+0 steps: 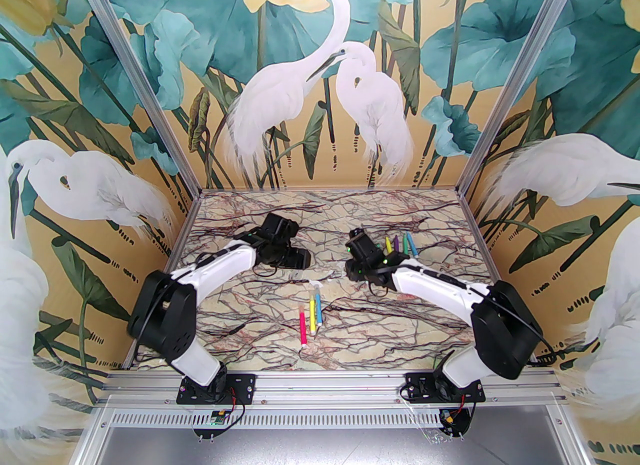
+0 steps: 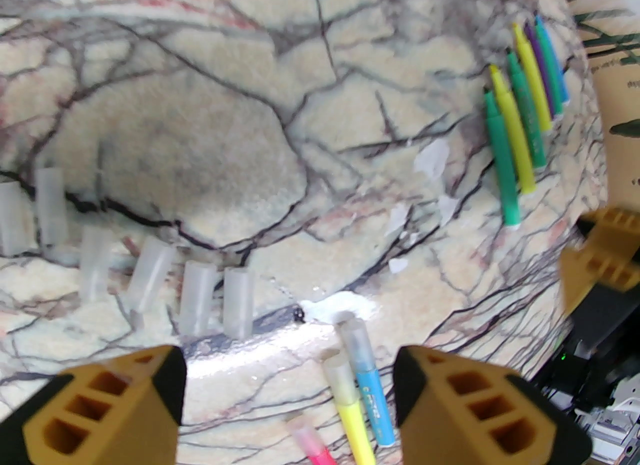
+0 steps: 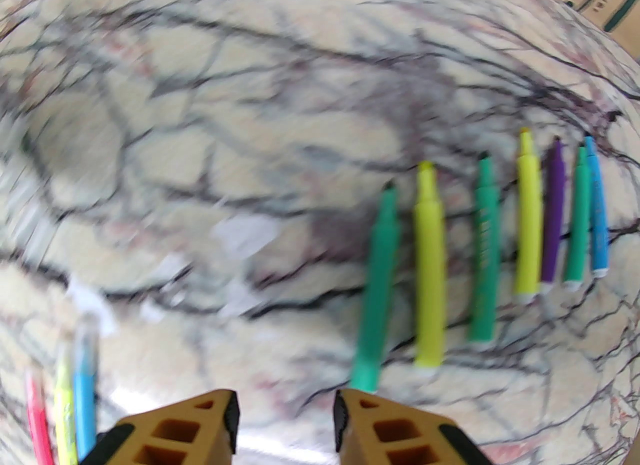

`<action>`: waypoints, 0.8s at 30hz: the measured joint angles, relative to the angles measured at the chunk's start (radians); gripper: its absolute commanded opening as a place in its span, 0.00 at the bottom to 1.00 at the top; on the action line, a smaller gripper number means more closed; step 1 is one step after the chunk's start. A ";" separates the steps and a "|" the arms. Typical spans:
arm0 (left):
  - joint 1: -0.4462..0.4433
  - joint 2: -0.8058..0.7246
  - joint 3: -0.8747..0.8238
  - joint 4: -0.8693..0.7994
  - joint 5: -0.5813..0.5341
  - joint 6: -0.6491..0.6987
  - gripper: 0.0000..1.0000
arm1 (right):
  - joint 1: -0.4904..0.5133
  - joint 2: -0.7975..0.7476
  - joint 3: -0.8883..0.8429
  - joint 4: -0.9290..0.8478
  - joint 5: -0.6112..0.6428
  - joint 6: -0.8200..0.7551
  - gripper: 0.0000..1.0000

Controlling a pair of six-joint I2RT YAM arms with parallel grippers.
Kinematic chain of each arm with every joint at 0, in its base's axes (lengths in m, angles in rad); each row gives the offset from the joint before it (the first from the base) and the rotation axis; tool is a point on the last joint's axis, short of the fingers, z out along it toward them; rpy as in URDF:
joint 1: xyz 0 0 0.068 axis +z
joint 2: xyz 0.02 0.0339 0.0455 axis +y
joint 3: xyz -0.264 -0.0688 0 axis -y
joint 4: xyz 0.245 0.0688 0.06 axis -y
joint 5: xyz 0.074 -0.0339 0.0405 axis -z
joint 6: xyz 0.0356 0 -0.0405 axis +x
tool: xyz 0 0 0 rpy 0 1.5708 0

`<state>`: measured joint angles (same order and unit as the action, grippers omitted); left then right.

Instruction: Open the pen caps

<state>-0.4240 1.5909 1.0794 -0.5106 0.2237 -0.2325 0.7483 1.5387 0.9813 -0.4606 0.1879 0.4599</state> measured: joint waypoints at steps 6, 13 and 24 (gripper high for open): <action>0.071 -0.081 -0.160 0.106 0.002 -0.022 0.78 | 0.120 0.011 -0.019 -0.006 -0.049 0.048 0.39; 0.132 -0.177 -0.290 0.200 -0.022 -0.053 0.83 | 0.206 0.100 -0.015 -0.006 -0.114 0.080 0.40; 0.174 -0.282 -0.373 0.268 -0.058 -0.063 0.85 | 0.261 0.229 0.069 0.002 -0.156 0.122 0.40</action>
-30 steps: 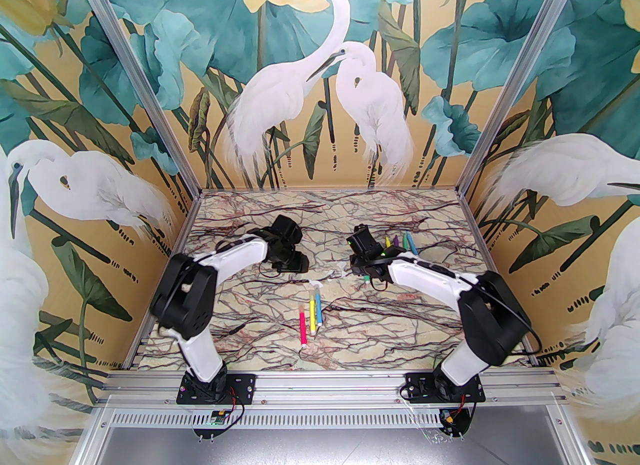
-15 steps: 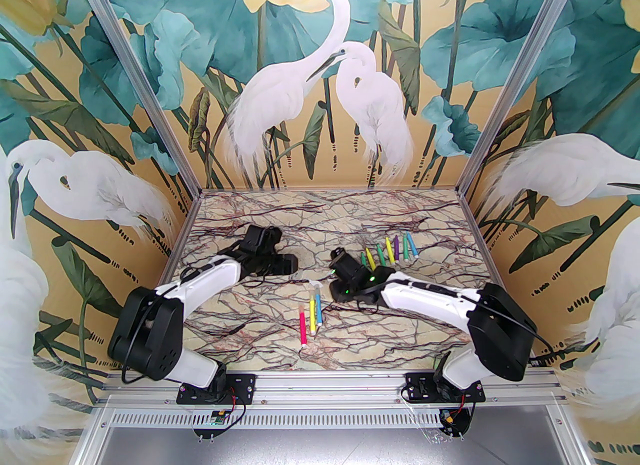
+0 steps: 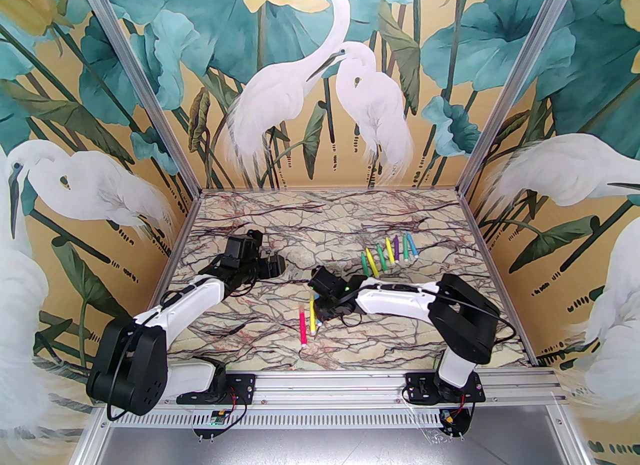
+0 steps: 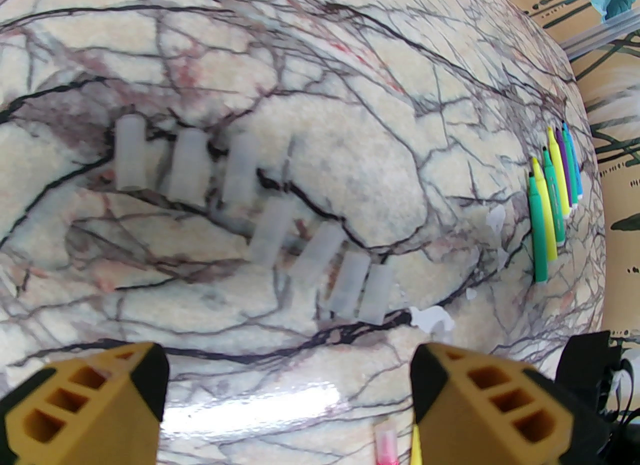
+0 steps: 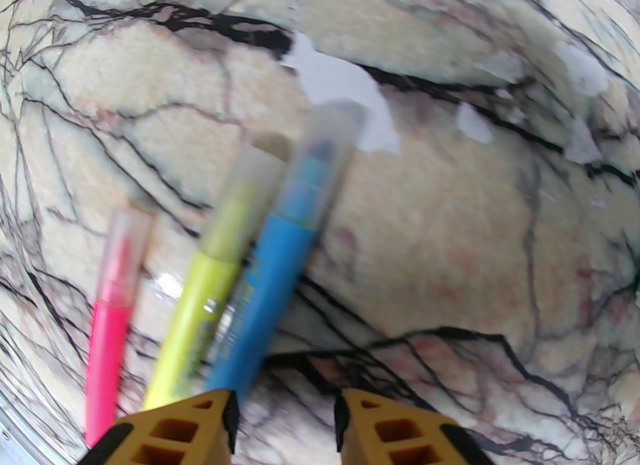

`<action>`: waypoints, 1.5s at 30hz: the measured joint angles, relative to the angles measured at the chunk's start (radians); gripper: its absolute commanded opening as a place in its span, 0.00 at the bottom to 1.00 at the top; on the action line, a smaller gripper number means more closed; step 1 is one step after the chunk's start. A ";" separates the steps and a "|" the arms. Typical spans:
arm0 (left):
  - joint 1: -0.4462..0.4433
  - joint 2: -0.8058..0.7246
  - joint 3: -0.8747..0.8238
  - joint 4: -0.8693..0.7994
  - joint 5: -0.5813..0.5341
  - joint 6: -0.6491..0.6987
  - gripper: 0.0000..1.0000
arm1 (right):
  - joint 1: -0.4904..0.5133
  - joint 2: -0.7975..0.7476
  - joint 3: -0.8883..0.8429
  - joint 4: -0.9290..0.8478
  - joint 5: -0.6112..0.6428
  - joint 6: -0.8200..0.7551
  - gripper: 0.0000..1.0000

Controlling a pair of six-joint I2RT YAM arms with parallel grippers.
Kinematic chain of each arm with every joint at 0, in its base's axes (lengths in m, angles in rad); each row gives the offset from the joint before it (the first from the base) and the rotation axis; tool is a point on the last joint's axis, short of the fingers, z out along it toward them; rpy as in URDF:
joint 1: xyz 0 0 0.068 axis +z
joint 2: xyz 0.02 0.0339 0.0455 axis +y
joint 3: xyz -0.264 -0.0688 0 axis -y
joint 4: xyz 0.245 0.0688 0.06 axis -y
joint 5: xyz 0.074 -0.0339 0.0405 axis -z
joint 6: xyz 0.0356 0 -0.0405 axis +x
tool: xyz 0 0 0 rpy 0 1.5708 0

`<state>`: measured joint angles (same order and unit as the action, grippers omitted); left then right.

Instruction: Open the pen caps

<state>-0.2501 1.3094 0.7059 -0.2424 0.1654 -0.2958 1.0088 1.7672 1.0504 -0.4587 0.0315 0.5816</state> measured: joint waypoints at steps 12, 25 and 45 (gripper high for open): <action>0.003 -0.002 -0.006 0.002 -0.004 0.000 0.85 | 0.002 0.059 0.042 0.005 -0.006 0.004 0.38; 0.003 -0.002 -0.006 0.002 -0.003 0.000 0.85 | 0.002 0.097 0.093 -0.076 0.055 0.010 0.30; 0.004 -0.001 -0.006 0.009 0.023 0.000 0.86 | 0.005 0.143 0.151 -0.135 0.109 -0.010 0.10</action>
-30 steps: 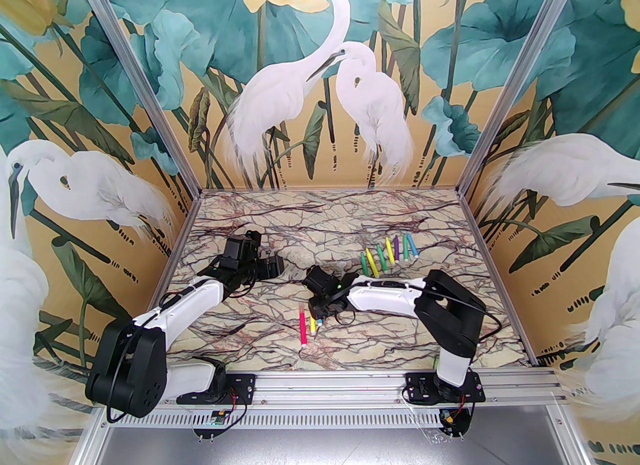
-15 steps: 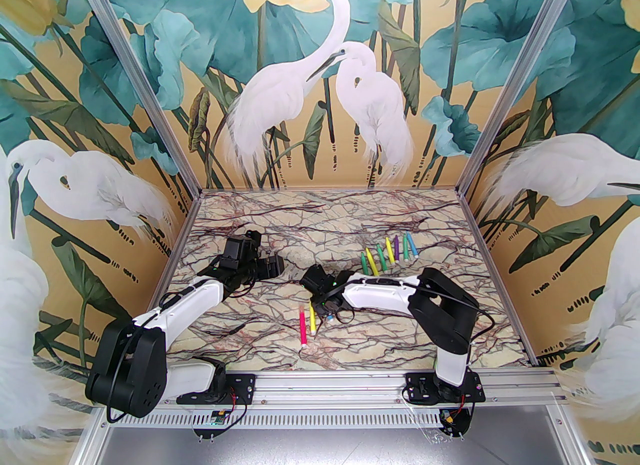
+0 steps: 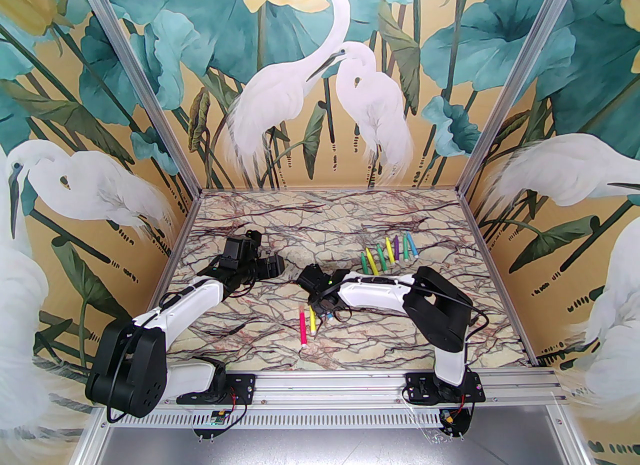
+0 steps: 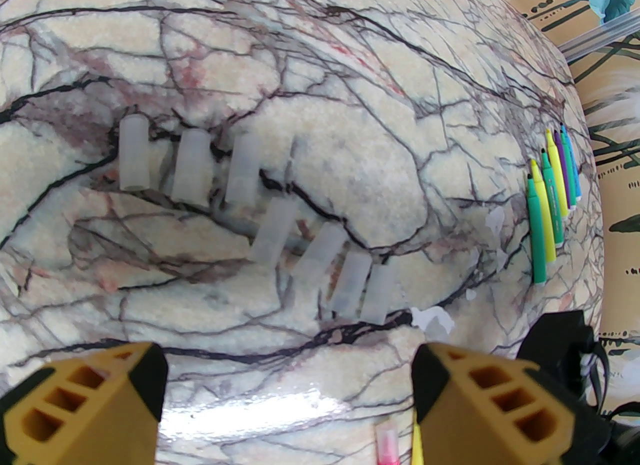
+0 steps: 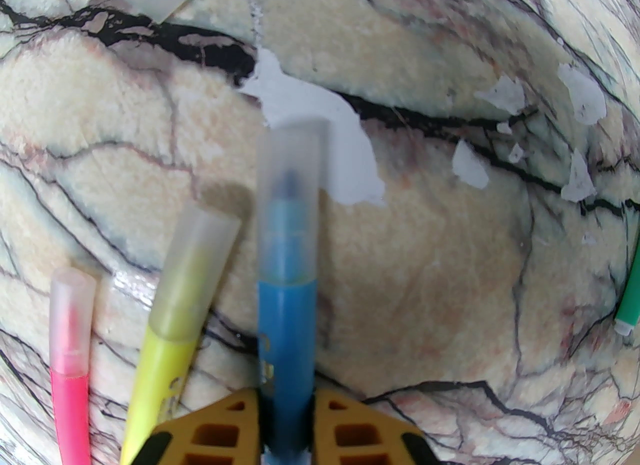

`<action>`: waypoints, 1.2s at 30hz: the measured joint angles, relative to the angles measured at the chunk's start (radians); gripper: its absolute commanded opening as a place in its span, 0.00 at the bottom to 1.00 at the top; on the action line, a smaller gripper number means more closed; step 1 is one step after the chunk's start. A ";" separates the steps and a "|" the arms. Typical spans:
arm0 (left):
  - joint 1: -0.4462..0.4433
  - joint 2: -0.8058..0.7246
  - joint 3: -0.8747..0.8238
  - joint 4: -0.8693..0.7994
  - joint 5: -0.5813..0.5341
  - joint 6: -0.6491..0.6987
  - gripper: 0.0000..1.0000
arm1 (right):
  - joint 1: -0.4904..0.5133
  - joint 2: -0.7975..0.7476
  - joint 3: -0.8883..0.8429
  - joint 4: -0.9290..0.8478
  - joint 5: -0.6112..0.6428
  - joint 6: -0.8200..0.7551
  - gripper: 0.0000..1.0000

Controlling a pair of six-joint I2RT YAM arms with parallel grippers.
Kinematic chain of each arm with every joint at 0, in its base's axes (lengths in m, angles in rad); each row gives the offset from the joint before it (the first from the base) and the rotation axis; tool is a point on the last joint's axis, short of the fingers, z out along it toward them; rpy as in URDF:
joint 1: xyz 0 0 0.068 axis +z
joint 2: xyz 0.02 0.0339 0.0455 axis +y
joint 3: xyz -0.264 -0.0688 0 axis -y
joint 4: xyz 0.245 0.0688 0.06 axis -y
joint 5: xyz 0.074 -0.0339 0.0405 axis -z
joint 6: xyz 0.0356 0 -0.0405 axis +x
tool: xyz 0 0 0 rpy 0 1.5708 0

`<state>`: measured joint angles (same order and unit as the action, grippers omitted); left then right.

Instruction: Open the pen caps

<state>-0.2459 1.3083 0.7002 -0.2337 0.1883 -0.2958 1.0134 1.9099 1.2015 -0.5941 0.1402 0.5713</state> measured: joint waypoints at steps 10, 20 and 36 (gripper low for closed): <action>0.000 0.005 0.009 0.017 0.081 0.000 0.84 | -0.079 -0.095 -0.123 0.115 -0.066 -0.038 0.04; -0.016 0.084 0.011 0.151 0.328 -0.053 0.81 | -0.203 -0.340 -0.285 0.241 -0.128 -0.080 0.04; -0.195 0.241 0.109 0.358 0.508 -0.166 0.75 | -0.240 -0.581 -0.424 0.365 -0.179 -0.155 0.05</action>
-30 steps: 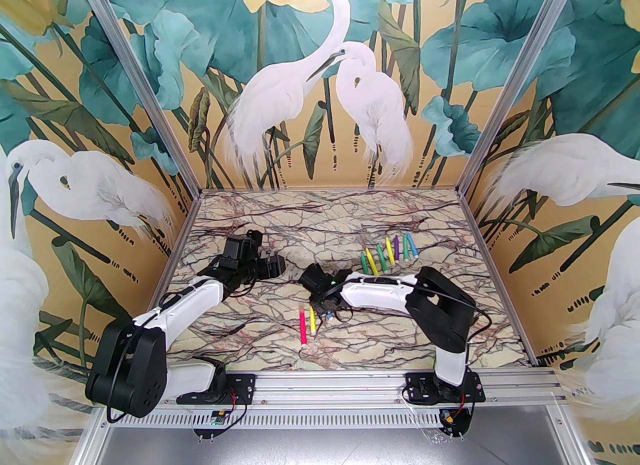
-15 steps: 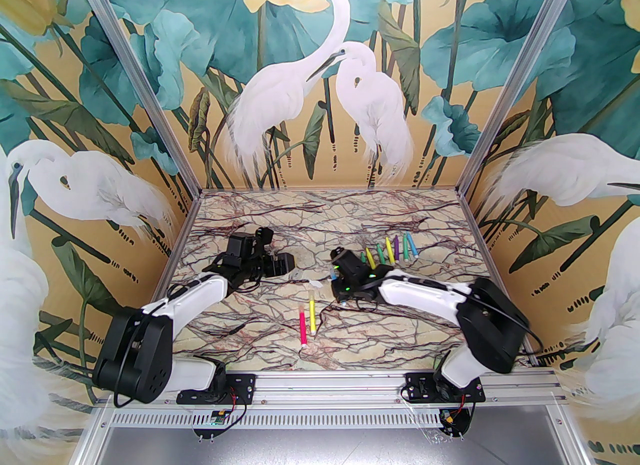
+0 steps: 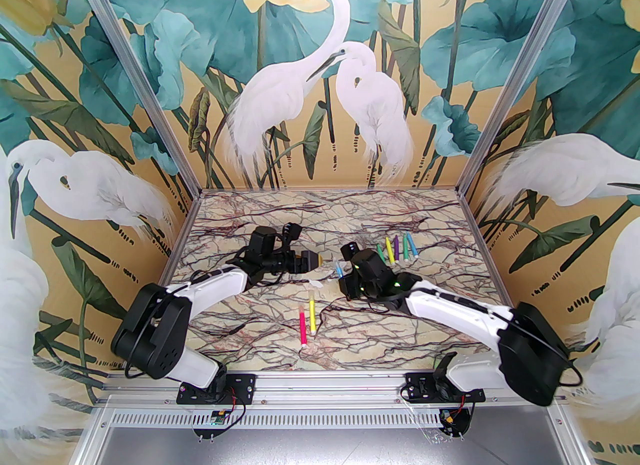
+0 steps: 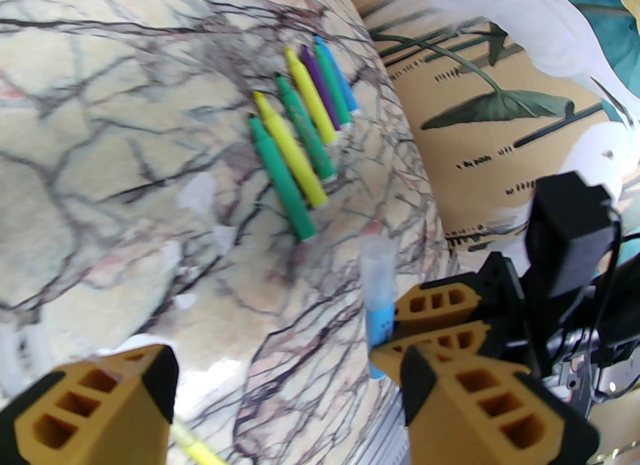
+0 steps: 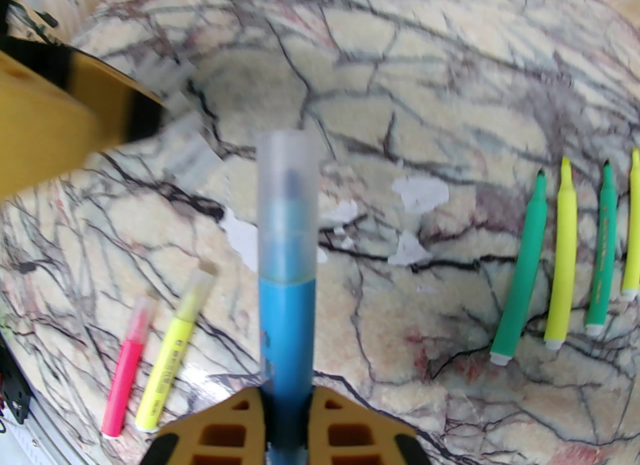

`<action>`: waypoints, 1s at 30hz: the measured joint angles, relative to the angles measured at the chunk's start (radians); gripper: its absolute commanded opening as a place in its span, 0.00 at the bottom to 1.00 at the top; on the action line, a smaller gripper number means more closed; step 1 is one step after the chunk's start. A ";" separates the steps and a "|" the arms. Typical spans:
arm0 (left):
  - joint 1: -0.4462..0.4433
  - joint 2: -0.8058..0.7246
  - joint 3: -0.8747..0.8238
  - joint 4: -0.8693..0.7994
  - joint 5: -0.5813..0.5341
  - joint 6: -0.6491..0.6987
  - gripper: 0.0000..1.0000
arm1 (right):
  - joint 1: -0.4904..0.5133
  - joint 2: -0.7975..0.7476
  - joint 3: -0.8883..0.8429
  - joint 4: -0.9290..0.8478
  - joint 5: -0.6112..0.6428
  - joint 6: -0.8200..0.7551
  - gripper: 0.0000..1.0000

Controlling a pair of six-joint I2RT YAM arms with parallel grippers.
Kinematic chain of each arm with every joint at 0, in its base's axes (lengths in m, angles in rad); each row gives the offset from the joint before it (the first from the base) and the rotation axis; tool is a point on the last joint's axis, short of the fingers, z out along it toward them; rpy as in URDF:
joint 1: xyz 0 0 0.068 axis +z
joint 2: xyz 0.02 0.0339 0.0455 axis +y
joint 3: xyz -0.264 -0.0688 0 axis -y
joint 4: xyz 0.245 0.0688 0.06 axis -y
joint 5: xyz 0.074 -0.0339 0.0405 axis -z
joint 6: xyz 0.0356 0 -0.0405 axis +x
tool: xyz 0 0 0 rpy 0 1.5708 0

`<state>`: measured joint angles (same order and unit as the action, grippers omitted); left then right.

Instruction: Open the pen caps

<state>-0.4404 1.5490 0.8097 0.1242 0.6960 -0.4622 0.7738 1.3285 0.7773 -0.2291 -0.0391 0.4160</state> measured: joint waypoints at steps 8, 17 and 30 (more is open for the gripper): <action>-0.054 0.062 0.034 0.091 0.064 -0.052 0.70 | 0.000 -0.042 -0.010 0.016 -0.012 -0.025 0.05; -0.080 0.070 0.039 0.162 0.119 -0.091 0.56 | 0.000 -0.042 -0.011 0.017 -0.020 -0.029 0.05; -0.085 0.146 0.084 0.190 0.130 -0.124 0.48 | 0.000 -0.048 -0.013 0.024 -0.037 -0.040 0.05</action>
<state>-0.5251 1.6947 0.8940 0.3141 0.8265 -0.5858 0.7738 1.2804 0.7647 -0.2050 -0.0757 0.3763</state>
